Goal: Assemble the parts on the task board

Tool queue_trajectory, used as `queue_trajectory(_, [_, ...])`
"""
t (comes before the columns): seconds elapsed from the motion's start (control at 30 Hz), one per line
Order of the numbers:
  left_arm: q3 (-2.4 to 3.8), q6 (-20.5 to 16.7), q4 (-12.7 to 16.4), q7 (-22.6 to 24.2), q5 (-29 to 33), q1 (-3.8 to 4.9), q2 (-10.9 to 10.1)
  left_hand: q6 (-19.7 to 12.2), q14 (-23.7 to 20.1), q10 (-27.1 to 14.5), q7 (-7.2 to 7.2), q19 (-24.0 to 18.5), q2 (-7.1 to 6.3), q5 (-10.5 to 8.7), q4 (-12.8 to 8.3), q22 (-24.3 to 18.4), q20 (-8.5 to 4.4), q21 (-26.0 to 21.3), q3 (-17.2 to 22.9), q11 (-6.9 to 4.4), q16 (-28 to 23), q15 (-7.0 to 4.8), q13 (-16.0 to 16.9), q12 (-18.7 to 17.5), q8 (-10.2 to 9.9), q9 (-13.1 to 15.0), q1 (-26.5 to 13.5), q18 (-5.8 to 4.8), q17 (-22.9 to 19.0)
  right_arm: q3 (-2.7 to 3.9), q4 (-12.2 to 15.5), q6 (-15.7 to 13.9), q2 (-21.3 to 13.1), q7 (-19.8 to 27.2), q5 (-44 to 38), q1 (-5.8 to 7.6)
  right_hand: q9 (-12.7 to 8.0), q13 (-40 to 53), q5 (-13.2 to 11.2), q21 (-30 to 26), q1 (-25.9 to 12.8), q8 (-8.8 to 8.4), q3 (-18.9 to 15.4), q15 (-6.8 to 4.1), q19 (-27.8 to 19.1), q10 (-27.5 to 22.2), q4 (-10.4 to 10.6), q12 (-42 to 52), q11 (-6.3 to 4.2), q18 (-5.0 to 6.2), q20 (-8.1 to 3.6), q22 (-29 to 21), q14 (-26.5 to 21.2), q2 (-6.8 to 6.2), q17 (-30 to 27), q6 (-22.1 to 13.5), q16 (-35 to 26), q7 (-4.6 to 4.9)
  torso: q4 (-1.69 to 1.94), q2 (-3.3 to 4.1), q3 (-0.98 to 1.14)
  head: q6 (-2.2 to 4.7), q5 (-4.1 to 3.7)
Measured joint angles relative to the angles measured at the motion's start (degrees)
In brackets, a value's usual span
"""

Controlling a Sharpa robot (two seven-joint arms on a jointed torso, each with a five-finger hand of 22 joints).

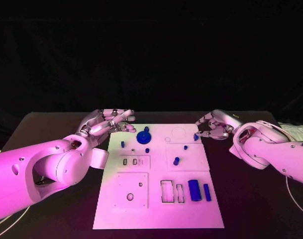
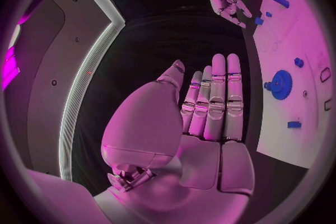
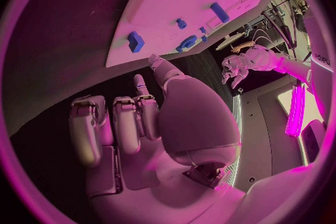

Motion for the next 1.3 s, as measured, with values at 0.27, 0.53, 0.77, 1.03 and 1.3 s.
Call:
queue_trajectory(0.27, [0.0,0.1,-0.7,0.0,0.0,-0.01,0.0,0.0,0.0,0.0,0.0,0.0,0.0,0.0,-0.2,0.0,0.0,0.0,0.2,0.0,0.0,0.0,0.0,0.0,0.0,0.0,0.0,0.0,0.0,0.0,-0.9,0.5,0.3,0.1,-0.9,-0.81,0.0,0.0,0.0,0.0,0.0,0.0,0.0,0.0,0.0,0.0,0.0,0.0,0.0,0.0,0.0,0.0,0.0,0.0,0.0,0.0,0.0,0.0,0.03,-0.03,-0.07,-0.29,0.25])
queue_trajectory(0.53, [0.0,0.1,-1.1,-0.1,0.0,-0.01,0.0,0.0,0.0,0.0,0.0,0.0,0.22,0.0,-0.2,0.0,0.0,0.0,0.2,0.0,0.0,0.0,0.0,0.0,0.0,0.0,0.2,0.0,0.1,0.0,-0.9,1.0,0.5,0.0,-1.6,-1.62,0.0,0.0,0.0,0.0,0.0,0.0,0.0,0.0,0.0,0.0,0.0,0.0,0.0,0.0,0.0,0.0,0.0,0.0,0.0,0.0,0.0,0.0,0.09,-0.05,-0.1,-0.37,0.17])
queue_trajectory(0.77, [0.0,0.1,-1.3,-0.1,0.0,-0.01,0.0,0.0,0.0,0.0,0.0,0.0,0.22,0.0,-0.2,0.0,0.0,0.0,0.2,0.0,0.0,0.0,0.0,0.0,0.0,0.0,0.2,0.0,0.1,-0.01,-2.4,1.2,1.5,-0.1,-2.0,-1.9,0.1,0.0,-0.2,0.0,0.0,0.0,0.0,0.0,0.0,0.0,0.0,0.0,0.0,0.0,0.0,0.0,0.0,0.0,0.0,0.1,0.0,0.14,0.08,-0.09,-0.11,-0.44,0.13])
queue_trajectory(1.03, [0.0,0.1,-1.3,-0.1,0.0,-0.01,0.1,0.0,0.0,0.0,0.0,0.0,0.22,0.0,-0.2,0.0,0.0,0.0,0.2,0.0,0.0,0.0,0.0,0.0,0.0,0.0,0.2,0.0,0.1,-0.01,-4.3,1.4,3.0,-0.2,-2.2,-2.41,0.3,0.0,-0.2,0.0,0.8,0.28,0.3,0.0,0.0,0.0,-0.3,0.2,0.0,0.0,0.0,0.0,0.0,0.78,0.0,1.3,0.0,-0.2,0.12,-0.1,-0.1,-0.46,0.01])
queue_trajectory(1.3, [0.0,0.1,-1.3,-0.1,0.0,-0.01,0.1,0.0,0.0,0.0,0.0,0.0,0.22,0.0,-0.2,0.0,0.0,0.0,0.2,0.0,0.0,0.0,0.0,0.0,0.0,0.0,0.2,0.01,0.1,-0.03,-4.8,1.6,3.4,-0.2,-2.2,-2.88,0.5,0.0,-0.5,0.0,0.8,0.31,0.6,0.0,0.0,0.0,-0.6,0.3,-0.01,-0.6,-0.01,0.0,0.0,0.76,0.0,2.3,0.0,-0.21,0.09,-0.12,-0.08,-0.41,0.06])
